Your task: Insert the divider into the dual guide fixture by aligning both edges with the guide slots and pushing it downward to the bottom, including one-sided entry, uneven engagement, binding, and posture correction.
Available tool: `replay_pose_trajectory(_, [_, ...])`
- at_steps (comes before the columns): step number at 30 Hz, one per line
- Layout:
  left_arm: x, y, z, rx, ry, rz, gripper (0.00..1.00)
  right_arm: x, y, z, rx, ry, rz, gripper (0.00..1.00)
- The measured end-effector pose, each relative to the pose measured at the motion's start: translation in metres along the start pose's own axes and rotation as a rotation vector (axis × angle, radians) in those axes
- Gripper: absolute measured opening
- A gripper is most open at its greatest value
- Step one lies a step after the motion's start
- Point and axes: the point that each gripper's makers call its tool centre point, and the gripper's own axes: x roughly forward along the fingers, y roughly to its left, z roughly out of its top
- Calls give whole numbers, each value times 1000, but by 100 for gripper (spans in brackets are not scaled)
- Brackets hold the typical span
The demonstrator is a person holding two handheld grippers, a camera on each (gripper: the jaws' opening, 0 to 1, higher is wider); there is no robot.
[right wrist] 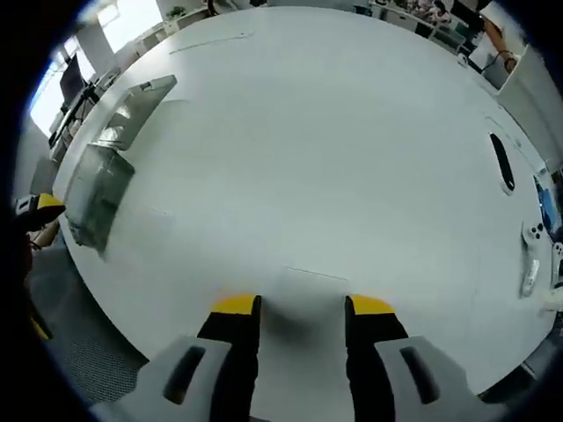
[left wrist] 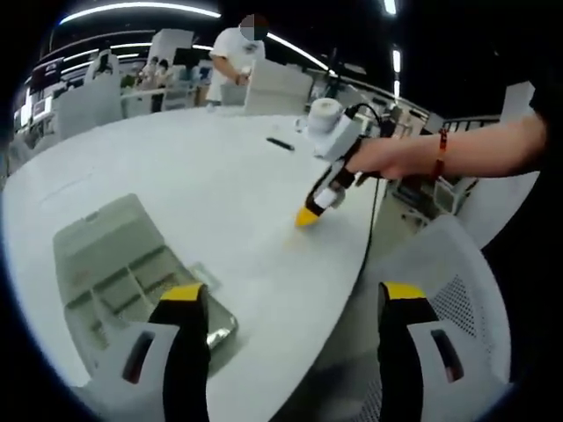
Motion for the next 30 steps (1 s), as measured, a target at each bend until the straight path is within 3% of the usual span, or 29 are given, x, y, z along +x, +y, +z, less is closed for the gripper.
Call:
replay_pose_trajectory(12, [0, 0, -1, 2, 8, 2, 77, 0, 5, 2, -54, 3, 13, 28])
replay_pose_trajectory(19, [2, -2, 1, 5, 10, -6, 77, 0, 5, 3, -71, -19, 24, 28])
replay_pose_trajectory(22, [2, -1, 4, 5, 5, 3, 77, 0, 4, 4, -39, -35, 44, 27])
replay_pose_trajectory(30, [1, 4, 6, 0, -2, 21, 76, -4, 10, 7, -104, -65, 27, 27])
